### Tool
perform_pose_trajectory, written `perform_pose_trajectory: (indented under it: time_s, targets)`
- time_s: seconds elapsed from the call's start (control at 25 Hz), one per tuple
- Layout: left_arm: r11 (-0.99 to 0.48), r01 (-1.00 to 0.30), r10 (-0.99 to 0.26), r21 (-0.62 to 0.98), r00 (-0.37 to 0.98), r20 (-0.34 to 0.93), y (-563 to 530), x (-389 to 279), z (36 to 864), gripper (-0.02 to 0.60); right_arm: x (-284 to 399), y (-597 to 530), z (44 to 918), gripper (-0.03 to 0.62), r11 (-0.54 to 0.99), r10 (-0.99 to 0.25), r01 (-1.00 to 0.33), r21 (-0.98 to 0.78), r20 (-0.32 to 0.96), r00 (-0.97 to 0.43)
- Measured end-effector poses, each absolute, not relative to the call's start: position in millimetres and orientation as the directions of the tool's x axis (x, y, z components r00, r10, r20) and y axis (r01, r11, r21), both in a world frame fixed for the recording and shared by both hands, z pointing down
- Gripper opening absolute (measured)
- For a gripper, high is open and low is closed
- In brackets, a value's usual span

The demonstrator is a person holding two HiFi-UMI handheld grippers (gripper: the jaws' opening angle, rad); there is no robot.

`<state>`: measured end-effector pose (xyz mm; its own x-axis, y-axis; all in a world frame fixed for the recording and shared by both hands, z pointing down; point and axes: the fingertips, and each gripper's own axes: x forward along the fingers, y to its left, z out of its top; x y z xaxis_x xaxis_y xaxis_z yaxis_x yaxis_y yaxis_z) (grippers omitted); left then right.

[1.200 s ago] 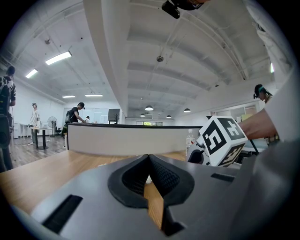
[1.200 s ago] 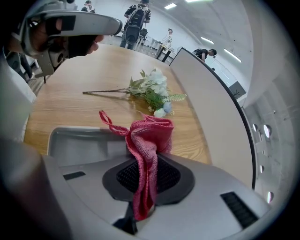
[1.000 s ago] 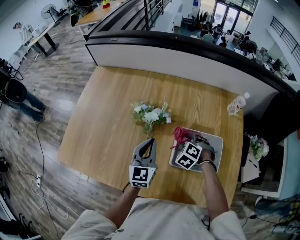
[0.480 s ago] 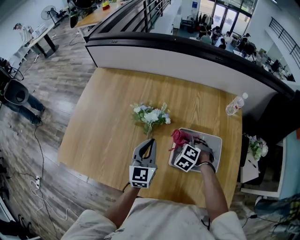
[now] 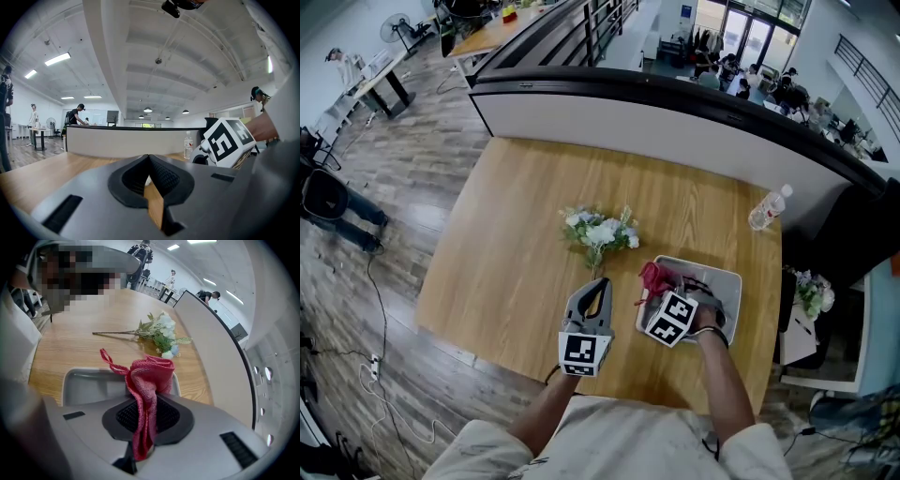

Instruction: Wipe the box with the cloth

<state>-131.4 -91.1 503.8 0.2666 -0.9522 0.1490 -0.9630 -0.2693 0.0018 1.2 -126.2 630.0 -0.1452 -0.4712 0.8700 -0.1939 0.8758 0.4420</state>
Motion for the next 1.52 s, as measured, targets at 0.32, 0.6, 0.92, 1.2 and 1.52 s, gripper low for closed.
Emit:
perform_pose_trajectory:
  time_s: [0.32, 0.6, 0.92, 1.2, 1.52]
  targets:
    - [-0.273, -0.962, -0.952, 0.004, 0.271, 0.143, -90, -130, 503, 0.014, 1, -120, 631, 0.061, 0.878, -0.468, -0.193, 0.438, 0.872, -0.146]
    - [-0.276, -0.961, -0.951, 0.004, 0.274, 0.142, -89, -127, 502, 0.014, 1, -115, 630, 0.061, 0.88, -0.464, -0.19, 0.436, 0.873, -0.148]
    - [-0.277, -0.961, -0.951, 0.007, 0.275, 0.143, -88, -127, 503, 0.014, 1, -110, 630, 0.063, 0.883, -0.46, -0.18, 0.434, 0.876, -0.144]
    - [-0.278, -0.96, -0.951, 0.004, 0.276, 0.142, -88, -126, 503, 0.014, 1, -105, 630, 0.063, 0.885, -0.458, -0.172, 0.434, 0.877, -0.145]
    - [-0.273, -0.962, -0.952, 0.004, 0.27, 0.144, -89, -129, 506, 0.014, 0, -100, 629, 0.063, 0.887, -0.454, -0.161, 0.432, 0.879, -0.143]
